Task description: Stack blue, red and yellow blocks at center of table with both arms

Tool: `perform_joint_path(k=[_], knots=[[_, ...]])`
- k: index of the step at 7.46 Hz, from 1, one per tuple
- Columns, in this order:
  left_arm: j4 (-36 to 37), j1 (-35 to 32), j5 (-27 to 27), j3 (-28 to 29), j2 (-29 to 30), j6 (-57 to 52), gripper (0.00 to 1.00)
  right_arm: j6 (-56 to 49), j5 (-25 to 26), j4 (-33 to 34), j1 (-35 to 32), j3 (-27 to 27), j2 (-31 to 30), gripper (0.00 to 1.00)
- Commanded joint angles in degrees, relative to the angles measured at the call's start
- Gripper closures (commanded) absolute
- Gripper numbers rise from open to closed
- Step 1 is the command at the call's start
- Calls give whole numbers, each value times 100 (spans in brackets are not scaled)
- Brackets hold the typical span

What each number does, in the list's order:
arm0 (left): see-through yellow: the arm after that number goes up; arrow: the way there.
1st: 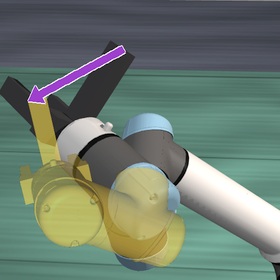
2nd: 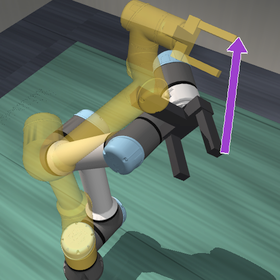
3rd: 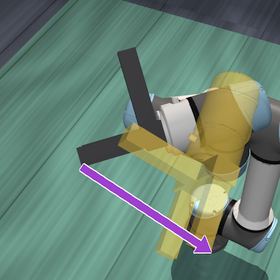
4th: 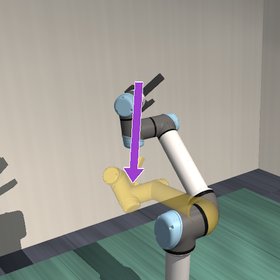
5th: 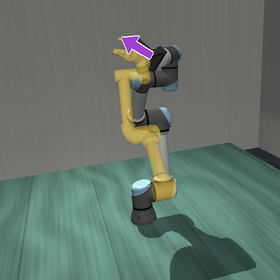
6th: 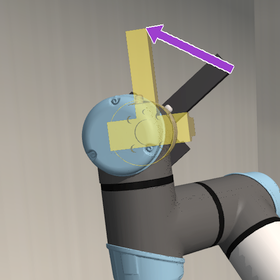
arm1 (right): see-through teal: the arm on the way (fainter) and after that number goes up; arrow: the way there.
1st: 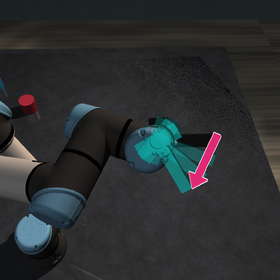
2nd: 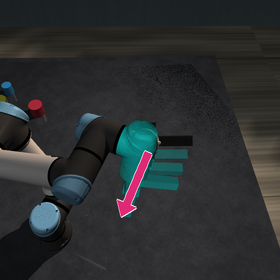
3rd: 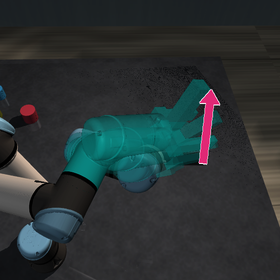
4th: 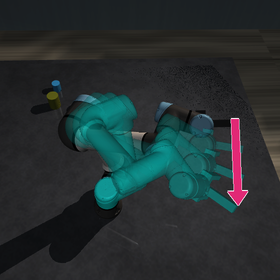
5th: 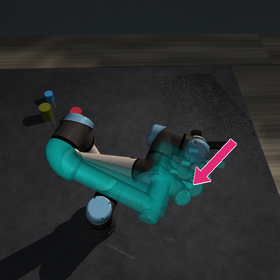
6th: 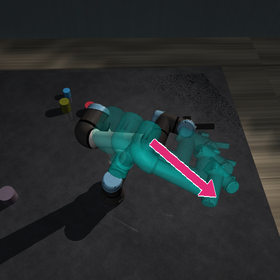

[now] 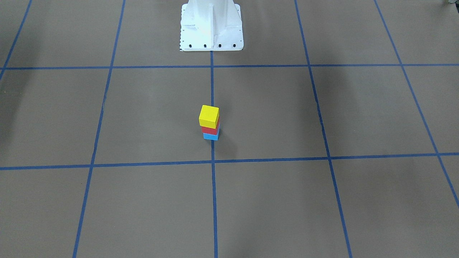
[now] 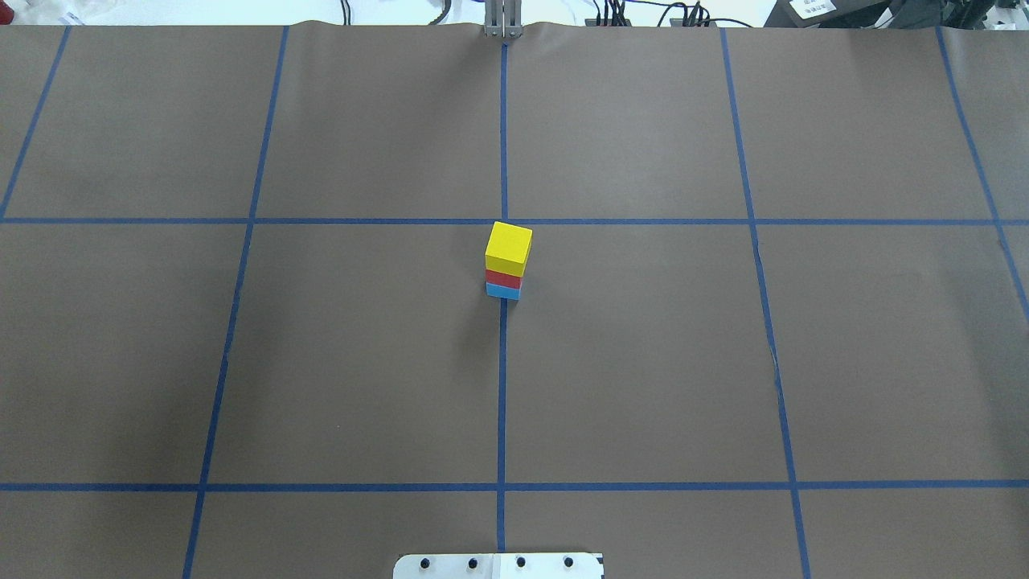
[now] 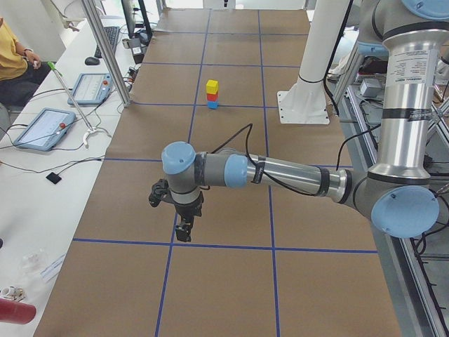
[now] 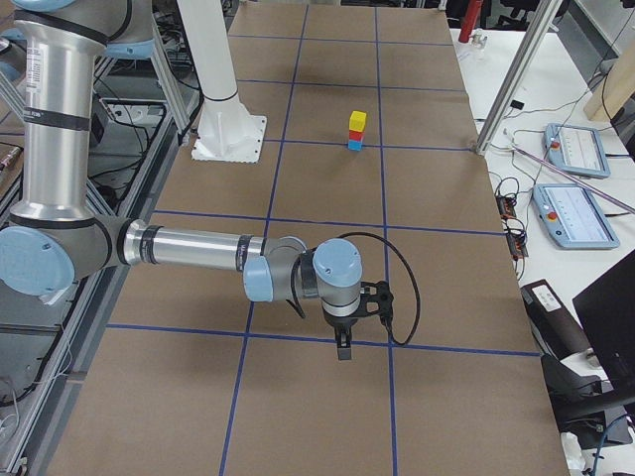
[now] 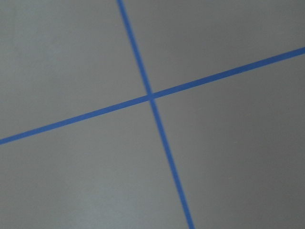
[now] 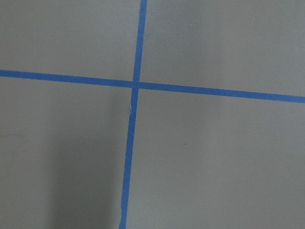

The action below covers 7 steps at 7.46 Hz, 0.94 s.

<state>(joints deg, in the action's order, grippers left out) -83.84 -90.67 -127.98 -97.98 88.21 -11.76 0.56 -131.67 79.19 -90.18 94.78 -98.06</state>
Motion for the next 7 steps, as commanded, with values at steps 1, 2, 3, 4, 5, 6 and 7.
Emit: perform_joint_path(k=[1, 2, 3, 4, 5, 6, 7], knots=[[-238, -591, -768, -80, -523, 59, 0, -3, 1, 0, 0, -21, -3, 0], [-264, -583, -851, -72, -489, 599, 0, -3, 1, 0, 0, -56, -3, 0], [-273, -575, -851, -168, -506, 779, 0, -3, 1, 0, 0, -65, -3, 0], [-300, -566, -852, -169, -498, 780, 0, -12, 1, 0, 0, -83, -3, 0], [-335, -566, -852, -117, -506, 833, 0, -12, 1, 0, 0, -83, -3, 0], [-361, -557, -860, 23, -498, 764, 0, -12, 1, 0, 0, -83, -11, 0], [-361, -557, -852, -10, -480, 763, 0, -12, 1, 0, 0, -91, -12, 0]])
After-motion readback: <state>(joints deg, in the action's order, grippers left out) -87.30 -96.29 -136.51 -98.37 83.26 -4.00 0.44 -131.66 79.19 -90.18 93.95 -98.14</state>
